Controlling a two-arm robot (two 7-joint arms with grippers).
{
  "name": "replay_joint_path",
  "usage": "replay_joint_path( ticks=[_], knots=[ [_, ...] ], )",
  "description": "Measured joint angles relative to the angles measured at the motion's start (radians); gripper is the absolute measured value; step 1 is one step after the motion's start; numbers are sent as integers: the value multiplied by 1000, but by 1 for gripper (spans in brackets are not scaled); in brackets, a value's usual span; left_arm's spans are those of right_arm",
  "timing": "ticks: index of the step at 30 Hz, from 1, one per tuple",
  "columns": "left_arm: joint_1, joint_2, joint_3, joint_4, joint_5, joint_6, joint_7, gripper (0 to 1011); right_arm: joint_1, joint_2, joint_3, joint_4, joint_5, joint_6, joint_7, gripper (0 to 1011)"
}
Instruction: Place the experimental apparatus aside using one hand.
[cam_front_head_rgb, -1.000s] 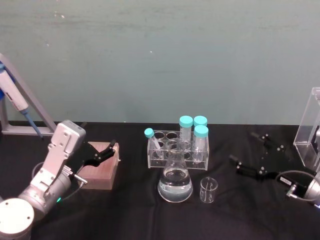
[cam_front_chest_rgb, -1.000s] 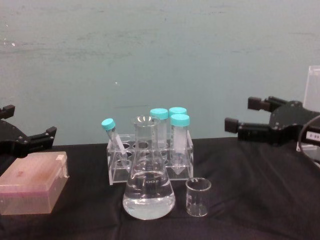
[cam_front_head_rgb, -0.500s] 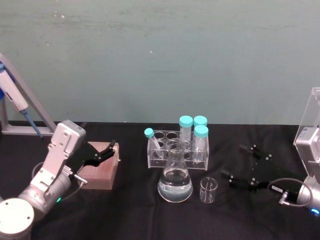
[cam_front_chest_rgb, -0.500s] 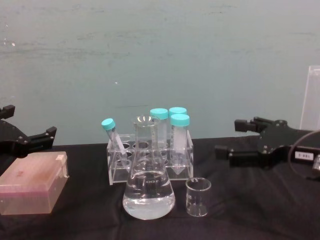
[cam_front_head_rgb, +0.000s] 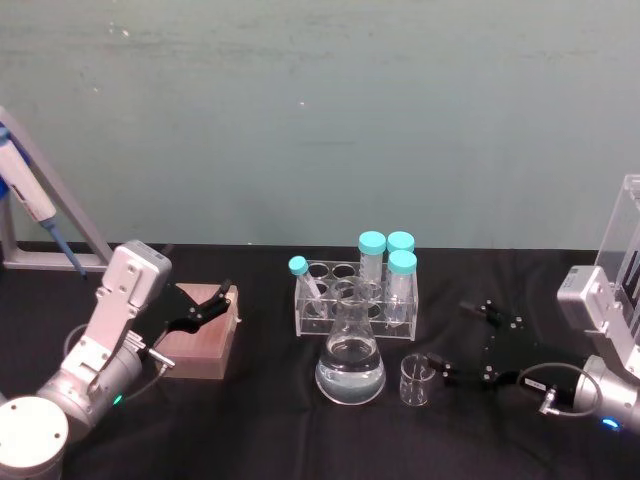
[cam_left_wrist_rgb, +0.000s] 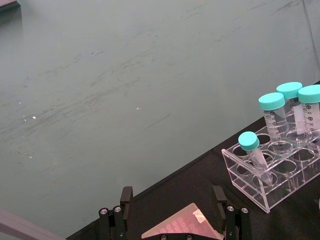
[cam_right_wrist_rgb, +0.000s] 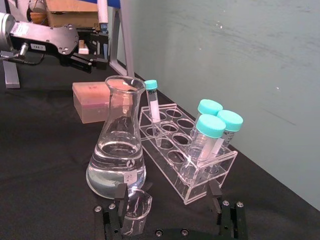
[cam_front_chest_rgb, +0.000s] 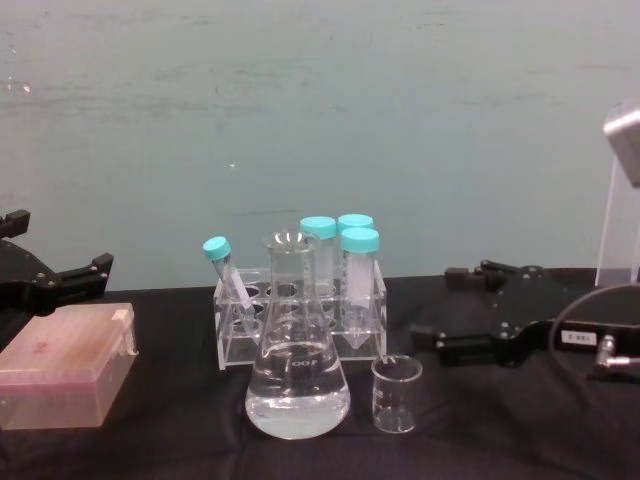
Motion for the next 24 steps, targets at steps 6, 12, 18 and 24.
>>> replay_joint_path(
  ticks=[6, 12, 18, 24],
  knots=[
    [0, 0, 0, 0, 0, 0, 0, 1000, 26, -9, -26, 39, -3, -11, 8, 1003],
    [0, 0, 0, 0, 0, 0, 0, 1000, 54, -20, -53, 84, -4, -23, 20, 1003],
    [0, 0, 0, 0, 0, 0, 0, 1000, 77, -34, -83, 128, -5, -36, 32, 1003],
    [0, 0, 0, 0, 0, 0, 0, 1000, 97, -46, -105, 166, -6, -46, 42, 1003]
  ],
)
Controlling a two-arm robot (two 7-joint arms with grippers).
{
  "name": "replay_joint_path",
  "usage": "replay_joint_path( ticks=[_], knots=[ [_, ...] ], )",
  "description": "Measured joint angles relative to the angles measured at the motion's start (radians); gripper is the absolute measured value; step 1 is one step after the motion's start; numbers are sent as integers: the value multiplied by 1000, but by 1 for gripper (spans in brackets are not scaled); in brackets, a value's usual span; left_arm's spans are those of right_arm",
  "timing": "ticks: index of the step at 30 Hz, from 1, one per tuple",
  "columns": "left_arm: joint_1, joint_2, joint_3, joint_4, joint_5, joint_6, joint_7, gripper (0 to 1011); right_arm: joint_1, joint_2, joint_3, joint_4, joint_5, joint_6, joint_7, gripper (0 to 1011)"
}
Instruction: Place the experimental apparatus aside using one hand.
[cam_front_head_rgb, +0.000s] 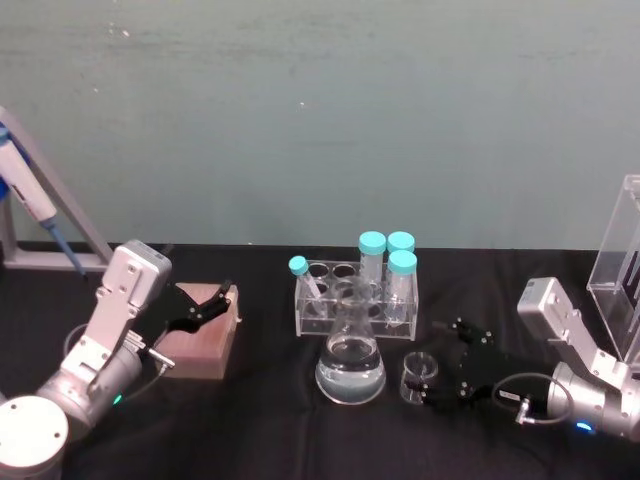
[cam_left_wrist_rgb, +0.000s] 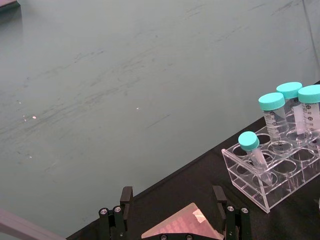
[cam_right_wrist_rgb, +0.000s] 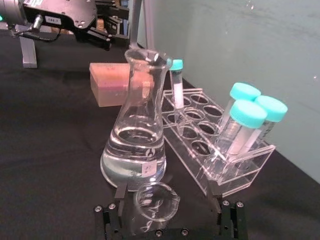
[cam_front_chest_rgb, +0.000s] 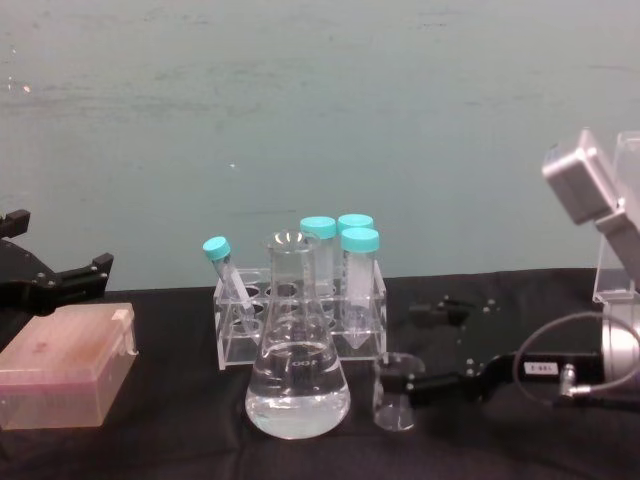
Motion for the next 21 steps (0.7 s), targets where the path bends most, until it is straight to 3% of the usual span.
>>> replay_joint_path(
  ticks=[21],
  knots=[
    [0, 0, 0, 0, 0, 0, 0, 1000, 30, -22, -34, 61, 1, -13, 22, 1003]
  ],
)
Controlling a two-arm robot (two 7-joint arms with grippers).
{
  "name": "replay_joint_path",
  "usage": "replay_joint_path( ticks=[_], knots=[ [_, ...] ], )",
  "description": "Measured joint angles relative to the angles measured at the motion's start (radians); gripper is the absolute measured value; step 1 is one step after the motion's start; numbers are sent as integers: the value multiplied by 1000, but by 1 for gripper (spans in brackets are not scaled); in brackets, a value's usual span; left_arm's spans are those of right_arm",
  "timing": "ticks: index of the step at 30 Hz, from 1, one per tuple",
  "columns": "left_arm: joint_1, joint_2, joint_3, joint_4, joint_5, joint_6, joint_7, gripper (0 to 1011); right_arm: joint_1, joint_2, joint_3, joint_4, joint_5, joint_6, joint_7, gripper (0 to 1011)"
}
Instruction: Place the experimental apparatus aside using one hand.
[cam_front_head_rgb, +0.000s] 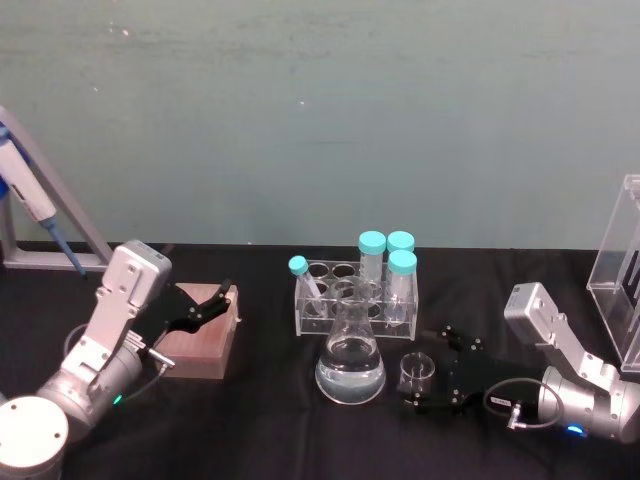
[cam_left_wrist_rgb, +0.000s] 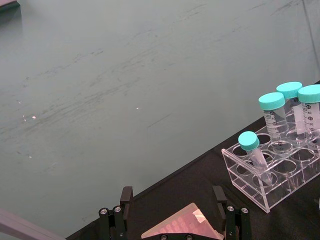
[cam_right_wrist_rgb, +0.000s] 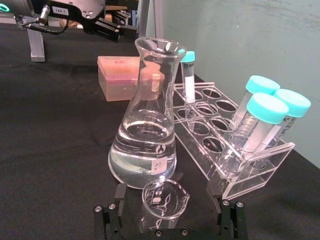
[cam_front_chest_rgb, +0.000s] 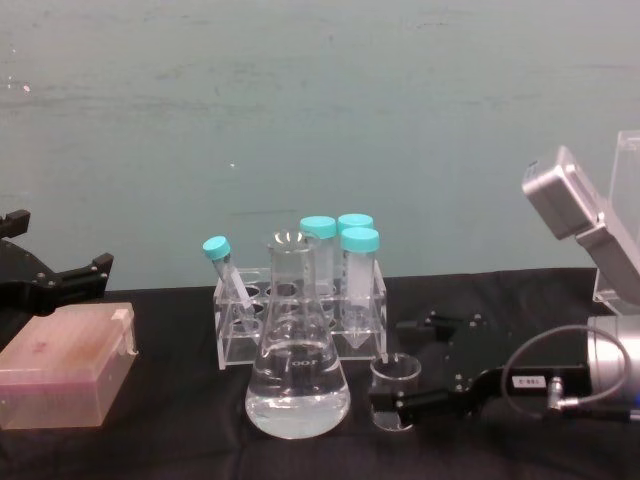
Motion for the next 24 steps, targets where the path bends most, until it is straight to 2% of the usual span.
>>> replay_joint_path(
  ticks=[24],
  knots=[
    [0, 0, 0, 0, 0, 0, 0, 1000, 15, -12, -10, 34, 4, -1, 12, 1003]
  ],
)
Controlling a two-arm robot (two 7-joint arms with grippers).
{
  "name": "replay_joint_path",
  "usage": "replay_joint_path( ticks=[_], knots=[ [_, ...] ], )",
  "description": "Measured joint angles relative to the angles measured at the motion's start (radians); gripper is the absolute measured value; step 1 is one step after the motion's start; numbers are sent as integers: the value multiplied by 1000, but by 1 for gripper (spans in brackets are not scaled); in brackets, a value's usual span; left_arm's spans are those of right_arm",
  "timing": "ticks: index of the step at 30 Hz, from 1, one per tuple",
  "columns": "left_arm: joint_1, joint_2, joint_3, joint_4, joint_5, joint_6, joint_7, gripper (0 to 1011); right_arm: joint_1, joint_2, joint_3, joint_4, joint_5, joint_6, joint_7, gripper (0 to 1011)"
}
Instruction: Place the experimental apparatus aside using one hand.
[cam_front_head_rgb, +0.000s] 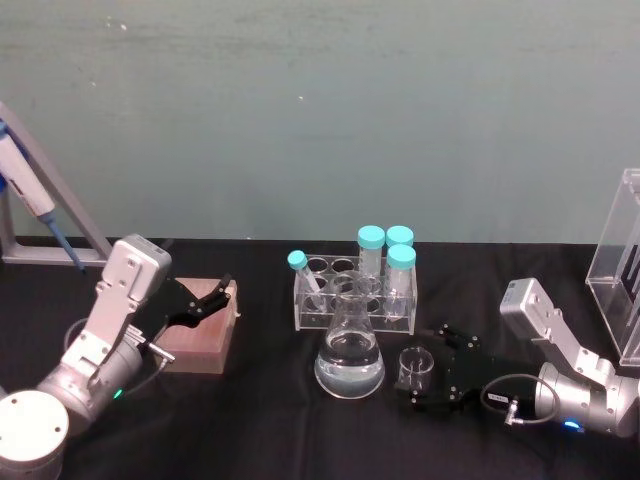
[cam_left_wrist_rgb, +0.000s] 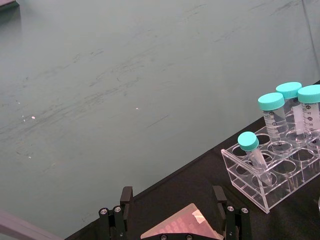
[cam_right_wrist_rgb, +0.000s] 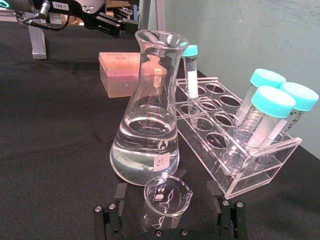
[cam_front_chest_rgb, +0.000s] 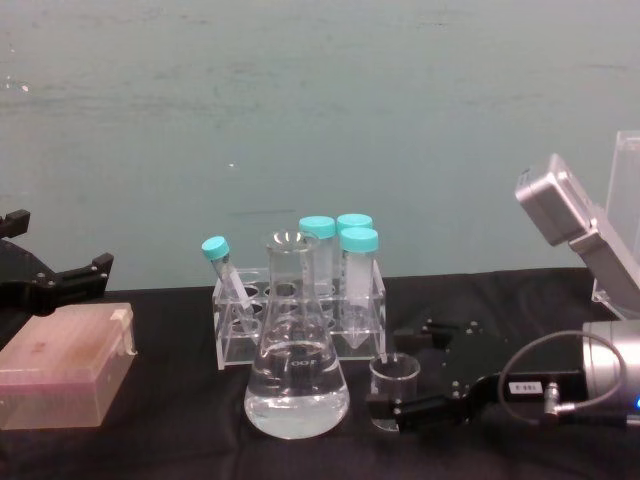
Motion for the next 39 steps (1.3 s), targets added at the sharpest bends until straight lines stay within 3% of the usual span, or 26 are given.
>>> replay_joint_path(
  ticks=[19, 25, 34, 39],
  knots=[
    [0, 0, 0, 0, 0, 0, 0, 1000, -2, 1, 1, -4, 0, 0, 0, 981],
    [0, 0, 0, 0, 0, 0, 0, 1000, -2, 2, 1, -4, 0, 1, -1, 854],
    [0, 0, 0, 0, 0, 0, 0, 1000, -2, 2, 1, -5, 0, 1, -1, 557],
    [0, 0, 0, 0, 0, 0, 0, 1000, -2, 2, 1, -5, 0, 2, -1, 543]
  ],
)
